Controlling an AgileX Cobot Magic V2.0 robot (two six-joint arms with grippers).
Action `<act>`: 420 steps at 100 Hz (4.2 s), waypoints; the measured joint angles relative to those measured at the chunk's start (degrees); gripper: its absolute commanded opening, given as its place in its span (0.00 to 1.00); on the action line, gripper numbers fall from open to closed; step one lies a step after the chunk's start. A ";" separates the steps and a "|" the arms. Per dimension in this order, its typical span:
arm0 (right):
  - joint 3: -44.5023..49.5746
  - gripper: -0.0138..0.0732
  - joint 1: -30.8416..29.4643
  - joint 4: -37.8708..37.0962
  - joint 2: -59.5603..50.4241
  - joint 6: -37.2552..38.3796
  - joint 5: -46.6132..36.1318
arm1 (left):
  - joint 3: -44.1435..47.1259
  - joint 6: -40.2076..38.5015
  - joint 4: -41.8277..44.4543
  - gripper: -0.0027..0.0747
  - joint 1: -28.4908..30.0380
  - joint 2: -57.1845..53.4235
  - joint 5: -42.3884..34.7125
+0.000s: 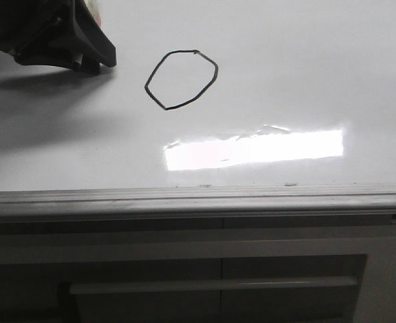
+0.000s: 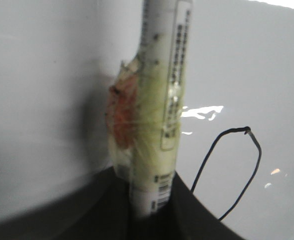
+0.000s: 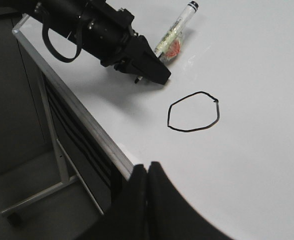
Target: Write number 0 on whiteboard
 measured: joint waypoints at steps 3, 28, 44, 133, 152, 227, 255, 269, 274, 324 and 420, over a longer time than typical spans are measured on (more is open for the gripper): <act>0.00 0.08 0.00 0.00 0.00 0.00 0.00 | 0.00 0.00 0.00 0.01 0.00 0.00 0.00; 0.00 0.08 0.00 0.00 0.00 0.00 0.00 | 0.14 0.00 0.00 0.01 -1.45 0.00 2.62; 0.00 0.08 0.00 0.10 0.00 0.00 0.09 | 1.86 0.00 -0.19 0.01 -1.60 -0.37 2.17; 0.00 0.08 0.00 0.55 0.00 0.05 0.61 | 2.35 0.00 -1.15 0.35 -1.60 -0.61 3.16; 0.00 0.08 0.00 1.46 0.00 0.05 0.65 | 2.35 -0.04 -1.67 0.53 -2.02 -1.04 3.16; 0.00 0.08 0.00 1.91 0.00 0.05 1.04 | 2.81 -0.04 0.57 0.80 -2.06 -4.99 9.31; 0.00 0.08 0.00 0.40 -2.01 0.05 -1.23 | 3.78 -0.04 2.48 0.60 -1.63 -10.52 13.83; 1.26 0.08 0.00 -3.33 -6.85 0.05 -4.84 | 3.77 -0.04 5.66 0.36 -1.63 -19.12 14.96; 2.64 0.08 0.00 -3.72 -8.85 0.05 -7.15 | 3.77 -0.04 6.91 0.27 -1.63 -22.14 15.48; 14.83 0.07 -0.12 -3.41 -18.36 0.05 -12.32 | 14.83 0.15 12.71 0.01 -1.63 -46.00 17.31; 14.83 0.07 -0.12 -3.42 -18.41 0.05 -12.41 | 23.06 0.15 10.97 0.01 -1.63 -55.96 18.39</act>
